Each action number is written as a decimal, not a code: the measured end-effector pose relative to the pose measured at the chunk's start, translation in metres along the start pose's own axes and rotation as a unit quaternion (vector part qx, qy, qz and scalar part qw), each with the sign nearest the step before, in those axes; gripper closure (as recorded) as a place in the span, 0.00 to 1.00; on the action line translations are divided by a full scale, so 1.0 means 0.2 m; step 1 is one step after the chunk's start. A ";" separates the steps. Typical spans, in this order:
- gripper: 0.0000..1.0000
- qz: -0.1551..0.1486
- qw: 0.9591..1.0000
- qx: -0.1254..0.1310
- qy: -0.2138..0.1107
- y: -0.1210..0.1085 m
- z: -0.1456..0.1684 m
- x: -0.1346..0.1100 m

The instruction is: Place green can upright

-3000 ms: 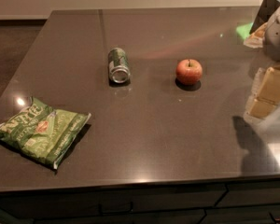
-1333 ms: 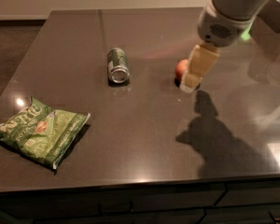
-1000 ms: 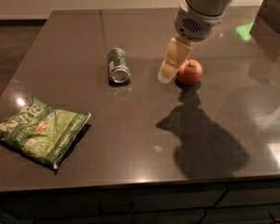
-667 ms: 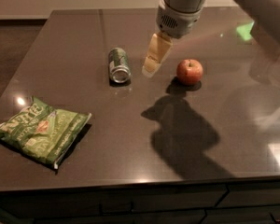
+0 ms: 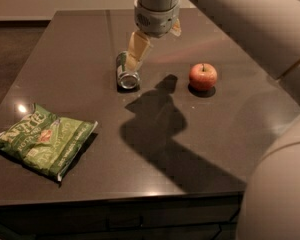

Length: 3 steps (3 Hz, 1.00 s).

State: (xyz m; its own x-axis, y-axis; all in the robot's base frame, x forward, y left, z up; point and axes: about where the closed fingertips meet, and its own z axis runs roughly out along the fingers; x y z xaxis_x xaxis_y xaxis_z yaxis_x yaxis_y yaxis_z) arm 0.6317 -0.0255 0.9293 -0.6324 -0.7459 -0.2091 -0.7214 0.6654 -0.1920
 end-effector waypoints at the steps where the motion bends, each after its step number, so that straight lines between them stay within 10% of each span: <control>1: 0.00 0.043 0.999 -0.009 -0.010 0.01 0.07 -0.12; 3: 0.00 0.106 0.993 -0.049 -0.009 0.08 0.20 -0.32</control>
Offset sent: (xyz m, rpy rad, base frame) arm 0.0424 0.0650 -0.0276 0.1847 0.0825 -0.2208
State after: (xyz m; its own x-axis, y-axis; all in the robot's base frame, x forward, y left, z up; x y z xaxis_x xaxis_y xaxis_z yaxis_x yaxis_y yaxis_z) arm 0.6713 0.0340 0.9005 -0.7680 -0.5889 -0.2519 -0.5977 0.8003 -0.0486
